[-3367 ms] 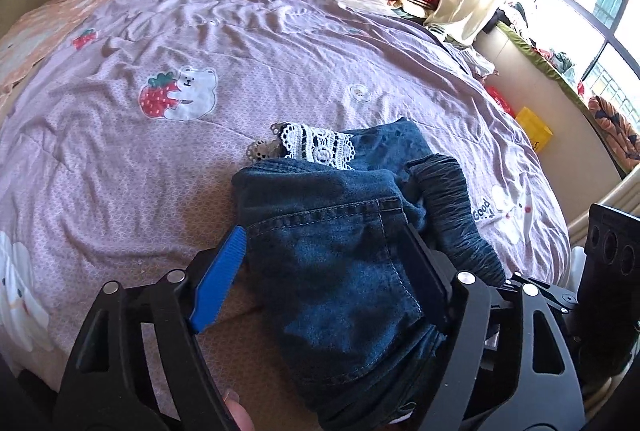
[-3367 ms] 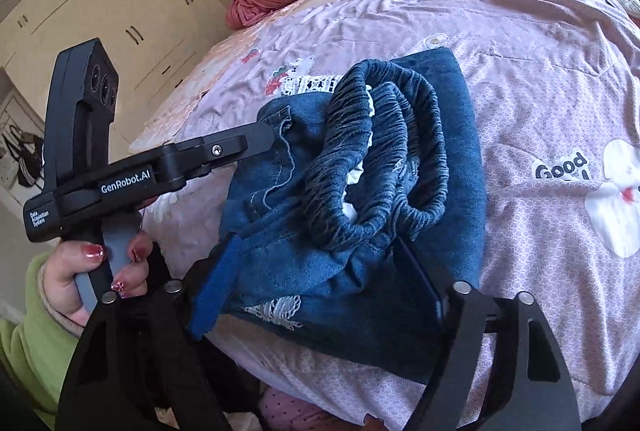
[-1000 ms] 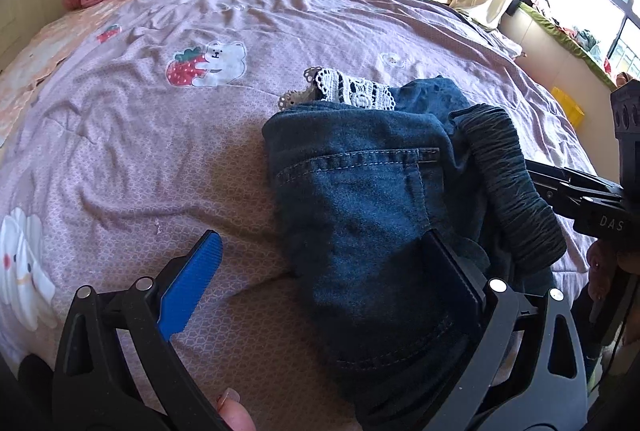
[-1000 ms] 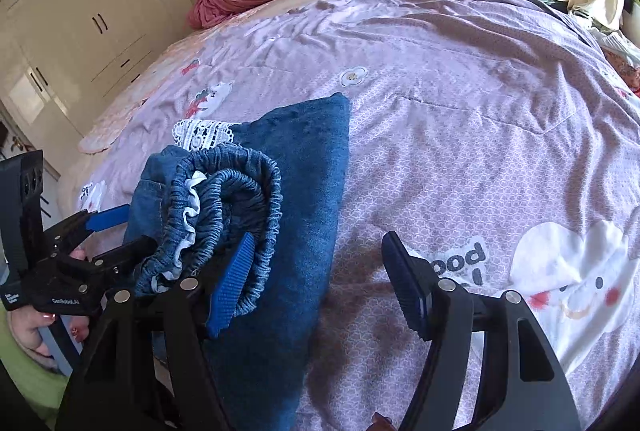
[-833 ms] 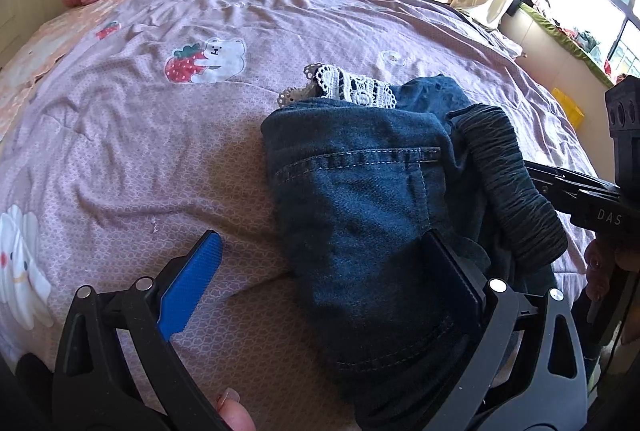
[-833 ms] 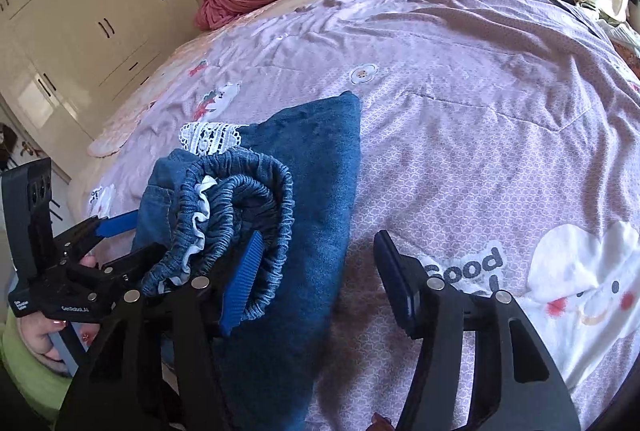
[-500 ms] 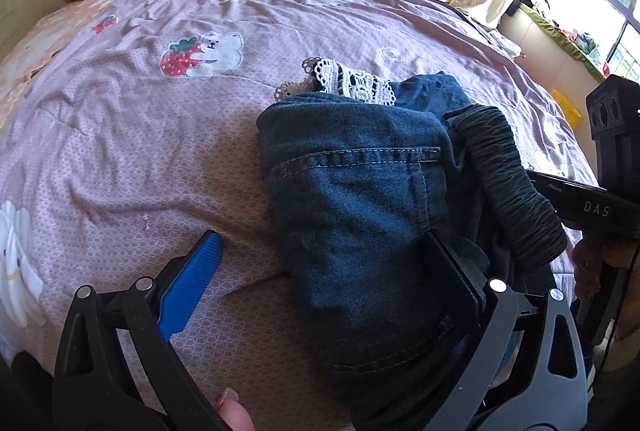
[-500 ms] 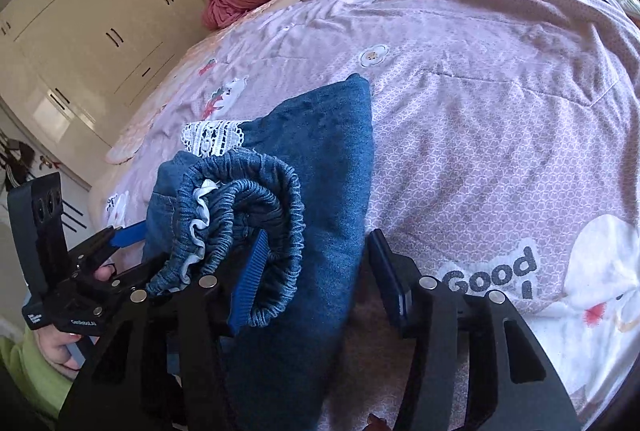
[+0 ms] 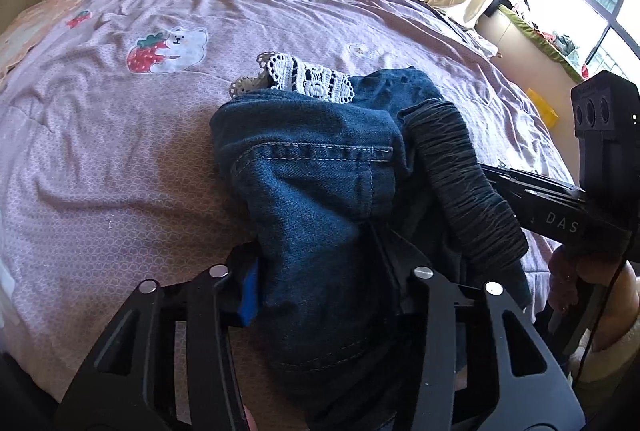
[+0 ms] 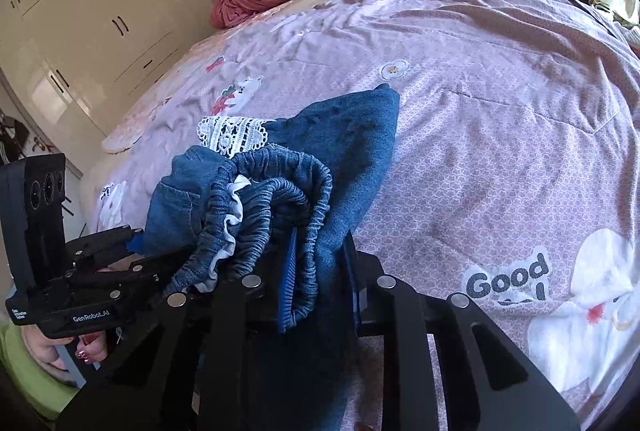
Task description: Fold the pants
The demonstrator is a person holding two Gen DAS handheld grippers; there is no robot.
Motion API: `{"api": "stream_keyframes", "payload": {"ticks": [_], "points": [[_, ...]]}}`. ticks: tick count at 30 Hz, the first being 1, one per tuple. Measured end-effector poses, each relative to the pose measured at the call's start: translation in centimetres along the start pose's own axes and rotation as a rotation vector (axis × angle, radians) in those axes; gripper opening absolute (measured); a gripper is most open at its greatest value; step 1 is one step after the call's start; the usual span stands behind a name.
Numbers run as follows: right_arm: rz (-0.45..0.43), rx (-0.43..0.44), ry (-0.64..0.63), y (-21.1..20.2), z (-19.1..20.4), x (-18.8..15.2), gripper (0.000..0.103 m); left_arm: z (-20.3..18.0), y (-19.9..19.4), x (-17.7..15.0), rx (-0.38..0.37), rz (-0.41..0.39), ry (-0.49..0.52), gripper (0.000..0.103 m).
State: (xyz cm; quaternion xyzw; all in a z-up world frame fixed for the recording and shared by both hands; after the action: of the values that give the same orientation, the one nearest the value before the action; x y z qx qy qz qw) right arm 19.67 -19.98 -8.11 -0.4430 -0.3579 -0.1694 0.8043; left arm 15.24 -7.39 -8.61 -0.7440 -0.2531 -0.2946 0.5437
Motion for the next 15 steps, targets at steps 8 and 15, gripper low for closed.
{"api": "stream_keyframes", "payload": {"ticks": [8, 15], "points": [[-0.048, 0.014, -0.021, -1.4, 1.3, 0.8, 0.016, -0.7, -1.6, 1.5, -0.012, -0.051, 0.004, 0.021], [-0.078, 0.03, -0.052, -1.1, 2.6, 3.5, 0.016, -0.1, -1.9, 4.1, 0.008, -0.1, 0.008, 0.021]]}}
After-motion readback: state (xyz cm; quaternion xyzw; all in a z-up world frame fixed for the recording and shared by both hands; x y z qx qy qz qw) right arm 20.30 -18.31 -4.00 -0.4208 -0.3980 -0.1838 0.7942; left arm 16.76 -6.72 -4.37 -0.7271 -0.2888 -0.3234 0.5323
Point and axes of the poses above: each gripper's, at about its wrist camera, not at the fingertips, and y roughly the way its jaws point, z to its left, x to its top, the point moved 6 cm from there along y, roughly the way its jaws point, and after that the axes turned 10 degrees about -z, right-handed, at the moved point
